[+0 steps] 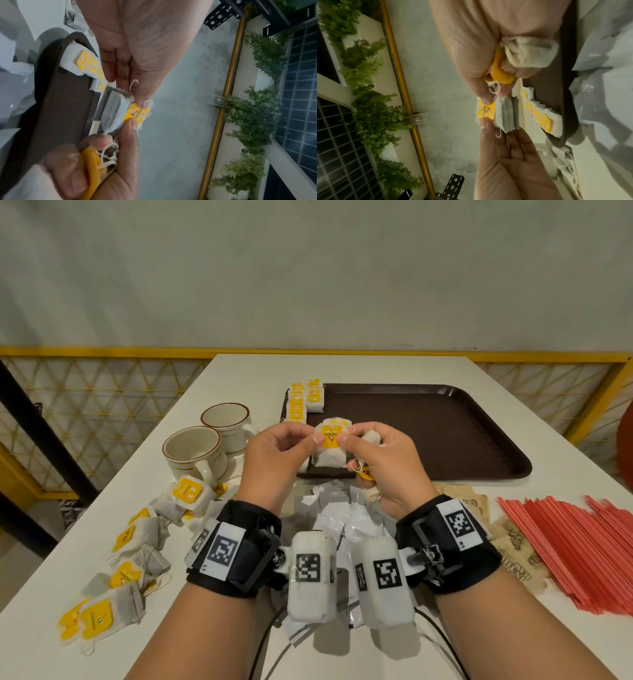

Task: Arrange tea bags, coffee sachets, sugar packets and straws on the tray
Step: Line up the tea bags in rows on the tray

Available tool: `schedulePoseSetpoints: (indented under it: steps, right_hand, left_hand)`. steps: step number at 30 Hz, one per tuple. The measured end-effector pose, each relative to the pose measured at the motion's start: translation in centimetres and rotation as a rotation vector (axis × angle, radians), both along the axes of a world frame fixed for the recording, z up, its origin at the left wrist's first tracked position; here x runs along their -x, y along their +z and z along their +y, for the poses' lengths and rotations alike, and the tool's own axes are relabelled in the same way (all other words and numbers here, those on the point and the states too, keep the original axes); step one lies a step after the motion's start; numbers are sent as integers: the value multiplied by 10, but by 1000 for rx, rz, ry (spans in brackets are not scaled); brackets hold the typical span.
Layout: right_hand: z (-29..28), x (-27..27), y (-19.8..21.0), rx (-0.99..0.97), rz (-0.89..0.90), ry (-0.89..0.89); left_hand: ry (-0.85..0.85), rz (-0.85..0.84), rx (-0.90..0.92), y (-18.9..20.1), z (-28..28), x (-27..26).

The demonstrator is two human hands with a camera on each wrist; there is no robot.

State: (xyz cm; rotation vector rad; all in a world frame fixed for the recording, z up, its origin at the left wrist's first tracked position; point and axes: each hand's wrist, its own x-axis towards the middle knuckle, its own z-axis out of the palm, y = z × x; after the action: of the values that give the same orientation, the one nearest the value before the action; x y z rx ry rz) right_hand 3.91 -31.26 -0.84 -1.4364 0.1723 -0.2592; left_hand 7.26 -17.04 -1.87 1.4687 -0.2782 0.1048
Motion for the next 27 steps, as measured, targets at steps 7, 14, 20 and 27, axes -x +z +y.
schedulePoseSetpoints:
  steps: [7, 14, 20, 27]
  right_hand:
    - [2, 2, 2, -20, 15, 58]
    - [1, 0, 0, -70, 62, 112]
    - [-6, -6, 2, -413, 118, 73]
    - [-12, -11, -1, -773, 133, 97]
  left_hand:
    - [-7, 75, 25, -1, -2, -1]
    - [-87, -18, 23, 2, -6, 5]
    - [-34, -127, -187, 1, -5, 5]
    - [-105, -53, -340, 1, -18, 17]
